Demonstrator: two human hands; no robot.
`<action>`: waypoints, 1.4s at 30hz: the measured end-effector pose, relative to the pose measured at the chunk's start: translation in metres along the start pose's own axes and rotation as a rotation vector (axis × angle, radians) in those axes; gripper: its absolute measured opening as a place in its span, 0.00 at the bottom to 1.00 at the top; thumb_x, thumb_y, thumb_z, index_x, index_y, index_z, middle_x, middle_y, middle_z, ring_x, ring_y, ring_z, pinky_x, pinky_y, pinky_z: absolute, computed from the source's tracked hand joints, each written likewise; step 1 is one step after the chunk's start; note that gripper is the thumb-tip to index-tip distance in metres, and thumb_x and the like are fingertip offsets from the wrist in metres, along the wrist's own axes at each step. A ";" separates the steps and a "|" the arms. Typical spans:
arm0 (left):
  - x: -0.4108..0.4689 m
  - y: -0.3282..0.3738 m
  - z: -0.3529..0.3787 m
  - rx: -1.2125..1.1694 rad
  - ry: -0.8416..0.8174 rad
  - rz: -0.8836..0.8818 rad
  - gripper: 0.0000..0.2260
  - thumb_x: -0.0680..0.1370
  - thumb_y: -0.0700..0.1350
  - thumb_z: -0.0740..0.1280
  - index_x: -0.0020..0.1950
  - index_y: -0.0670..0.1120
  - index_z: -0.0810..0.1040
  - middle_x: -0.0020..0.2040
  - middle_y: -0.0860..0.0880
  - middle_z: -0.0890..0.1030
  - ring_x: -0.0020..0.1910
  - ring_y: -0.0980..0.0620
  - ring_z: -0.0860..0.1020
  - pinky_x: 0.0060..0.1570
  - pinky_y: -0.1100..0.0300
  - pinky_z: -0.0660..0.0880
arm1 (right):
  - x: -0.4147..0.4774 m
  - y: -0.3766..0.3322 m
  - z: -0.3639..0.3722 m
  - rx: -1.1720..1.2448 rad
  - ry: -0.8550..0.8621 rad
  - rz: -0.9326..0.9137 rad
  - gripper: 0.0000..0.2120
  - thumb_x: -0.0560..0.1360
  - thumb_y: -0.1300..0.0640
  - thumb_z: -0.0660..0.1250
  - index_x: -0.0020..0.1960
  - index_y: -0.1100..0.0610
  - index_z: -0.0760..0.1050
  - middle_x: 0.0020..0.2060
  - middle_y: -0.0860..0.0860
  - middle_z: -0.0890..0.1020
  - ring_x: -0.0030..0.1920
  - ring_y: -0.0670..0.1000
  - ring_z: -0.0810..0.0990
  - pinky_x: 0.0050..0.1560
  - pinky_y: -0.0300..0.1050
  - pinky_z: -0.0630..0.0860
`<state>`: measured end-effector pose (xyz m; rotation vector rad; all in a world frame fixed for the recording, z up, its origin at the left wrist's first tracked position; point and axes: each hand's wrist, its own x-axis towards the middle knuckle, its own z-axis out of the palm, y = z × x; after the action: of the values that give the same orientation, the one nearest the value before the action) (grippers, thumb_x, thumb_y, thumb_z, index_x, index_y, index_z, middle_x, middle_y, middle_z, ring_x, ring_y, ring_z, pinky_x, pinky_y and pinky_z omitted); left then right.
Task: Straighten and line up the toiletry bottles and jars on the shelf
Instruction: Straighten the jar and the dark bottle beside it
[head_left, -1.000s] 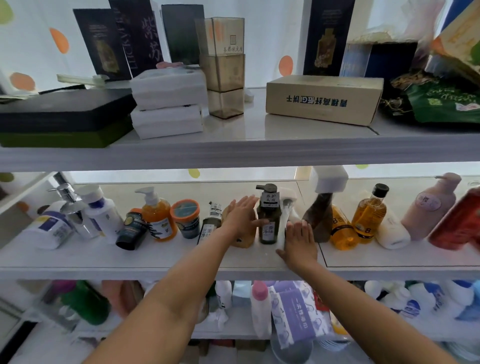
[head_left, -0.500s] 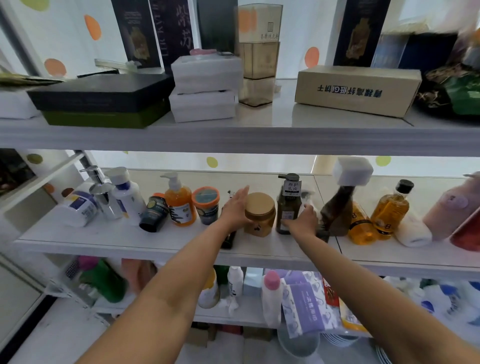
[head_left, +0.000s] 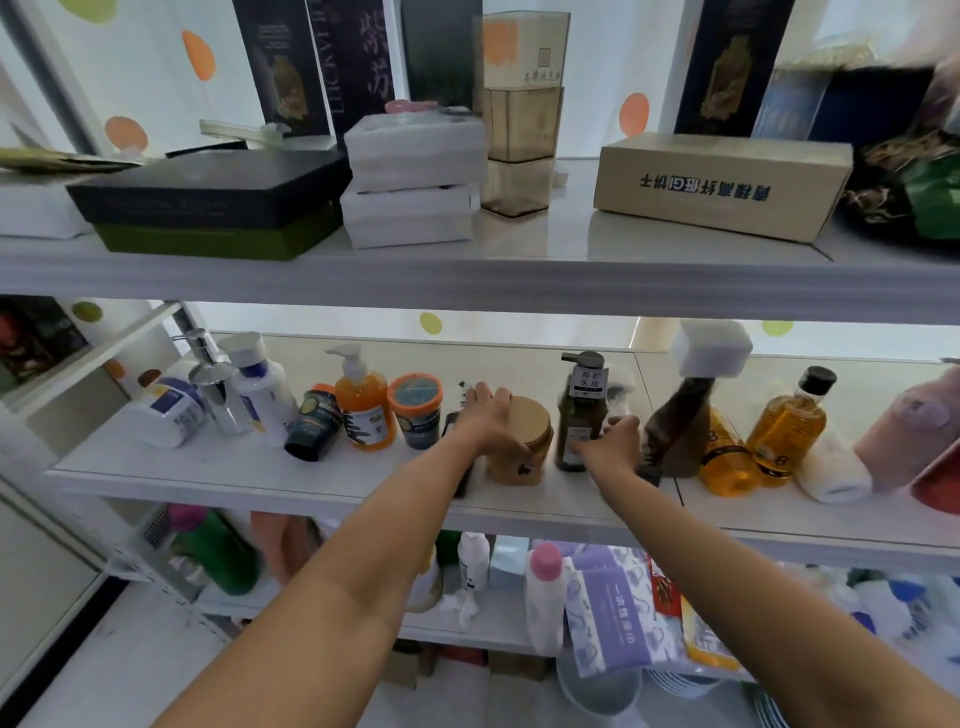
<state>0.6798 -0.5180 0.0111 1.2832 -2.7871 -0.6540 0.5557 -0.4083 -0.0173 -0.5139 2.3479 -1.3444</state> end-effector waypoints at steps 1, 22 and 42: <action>-0.002 0.000 0.000 -0.005 0.007 -0.004 0.42 0.64 0.57 0.77 0.70 0.45 0.60 0.66 0.42 0.60 0.67 0.43 0.60 0.64 0.48 0.68 | -0.006 0.000 0.001 -0.010 0.047 -0.017 0.27 0.68 0.62 0.74 0.61 0.63 0.65 0.60 0.59 0.72 0.60 0.59 0.73 0.58 0.51 0.72; -0.027 0.035 -0.024 -0.667 -0.186 0.002 0.32 0.77 0.63 0.59 0.71 0.42 0.64 0.69 0.41 0.69 0.65 0.44 0.70 0.63 0.49 0.72 | -0.032 0.026 -0.045 0.082 -0.475 -0.089 0.42 0.61 0.59 0.80 0.69 0.55 0.62 0.62 0.53 0.72 0.64 0.55 0.71 0.62 0.50 0.71; 0.033 0.080 0.008 -0.832 0.109 0.014 0.19 0.68 0.35 0.75 0.58 0.38 0.77 0.54 0.43 0.82 0.55 0.46 0.79 0.56 0.53 0.77 | 0.016 0.044 -0.091 0.297 -0.346 -0.066 0.42 0.59 0.63 0.80 0.67 0.54 0.62 0.62 0.53 0.74 0.65 0.55 0.71 0.66 0.57 0.71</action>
<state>0.5979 -0.4929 0.0282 1.0475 -2.0231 -1.4625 0.4919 -0.3290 -0.0153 -0.6742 1.8323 -1.4676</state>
